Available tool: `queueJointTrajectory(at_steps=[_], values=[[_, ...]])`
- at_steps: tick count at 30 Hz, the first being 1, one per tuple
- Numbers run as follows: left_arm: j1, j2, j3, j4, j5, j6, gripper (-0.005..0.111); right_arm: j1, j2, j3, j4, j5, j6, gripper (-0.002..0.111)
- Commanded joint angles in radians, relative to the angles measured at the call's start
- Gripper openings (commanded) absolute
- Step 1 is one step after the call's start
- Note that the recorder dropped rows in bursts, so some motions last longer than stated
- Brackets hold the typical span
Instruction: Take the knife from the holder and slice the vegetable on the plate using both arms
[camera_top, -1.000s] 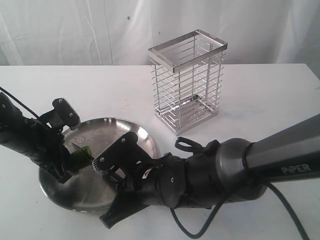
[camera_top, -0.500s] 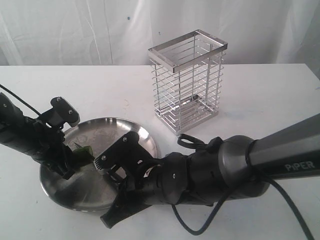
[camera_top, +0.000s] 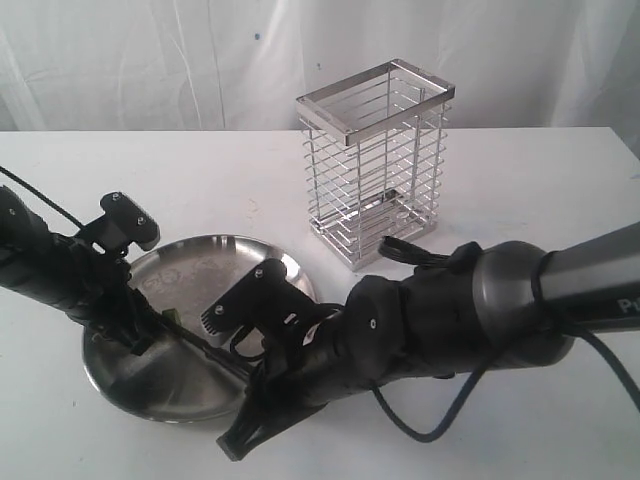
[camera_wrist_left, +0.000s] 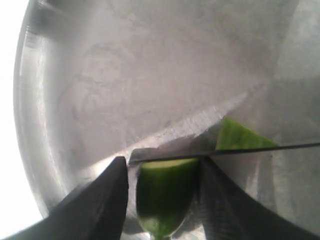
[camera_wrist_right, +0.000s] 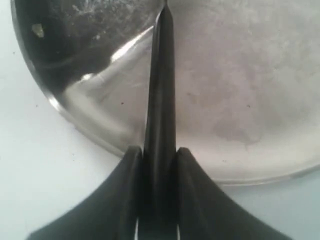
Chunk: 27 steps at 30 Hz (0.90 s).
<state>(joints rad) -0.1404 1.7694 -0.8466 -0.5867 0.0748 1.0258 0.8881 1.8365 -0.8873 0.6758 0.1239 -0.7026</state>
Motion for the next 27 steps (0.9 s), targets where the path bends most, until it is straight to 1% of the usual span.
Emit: queueJointTrajectory(at_steps=[1,5,7,8,10,12,14,15,16,18,20,23,25,27], values=[[-0.001,0.026,0.006,-0.009,-0.006,-0.010,0.048,-0.010,-0.002,0.000,-0.226,0.050,0.193,0.000],[-0.001,0.026,0.006,-0.009,0.001,-0.025,0.048,-0.014,-0.002,-0.034,-0.340,0.043,0.296,0.000],[-0.001,0.026,0.006,-0.009,0.015,-0.027,0.048,-0.040,-0.002,-0.067,-0.368,0.048,0.333,0.000],[-0.001,0.026,0.006,-0.009,0.024,-0.027,0.048,-0.072,-0.002,-0.082,-0.368,0.056,0.348,0.000],[-0.001,0.024,0.006,-0.009,0.026,-0.036,0.048,-0.125,-0.011,-0.082,-0.368,0.058,0.373,0.000],[-0.001,0.024,0.006,-0.010,0.026,-0.052,0.048,-0.150,-0.013,-0.082,-0.364,0.093,0.394,0.000],[-0.001,0.024,0.006,-0.012,0.026,-0.063,0.048,-0.139,-0.013,-0.082,-0.379,0.191,0.306,0.000],[-0.001,0.024,0.006,-0.012,0.026,-0.063,0.048,-0.149,-0.013,-0.071,-0.411,0.154,0.350,0.000],[-0.001,0.024,0.006,-0.014,0.030,-0.065,0.048,-0.162,-0.013,-0.068,-0.398,0.103,0.468,0.000],[-0.003,0.024,0.006,-0.033,0.042,-0.065,0.048,-0.142,-0.024,-0.091,-0.428,0.142,0.358,0.000],[-0.003,0.024,0.006,-0.033,0.049,-0.065,0.048,-0.154,-0.034,-0.094,-0.396,0.104,0.460,0.000],[-0.003,0.024,0.006,-0.033,0.049,-0.065,0.048,-0.137,-0.060,-0.104,-0.410,0.124,0.364,0.000],[-0.003,0.024,0.006,-0.033,0.049,-0.065,0.048,-0.140,-0.076,-0.100,-0.382,0.093,0.440,0.000],[-0.010,0.024,0.006,-0.037,0.047,-0.065,0.048,-0.135,-0.096,-0.106,-0.388,0.102,0.380,0.000]])
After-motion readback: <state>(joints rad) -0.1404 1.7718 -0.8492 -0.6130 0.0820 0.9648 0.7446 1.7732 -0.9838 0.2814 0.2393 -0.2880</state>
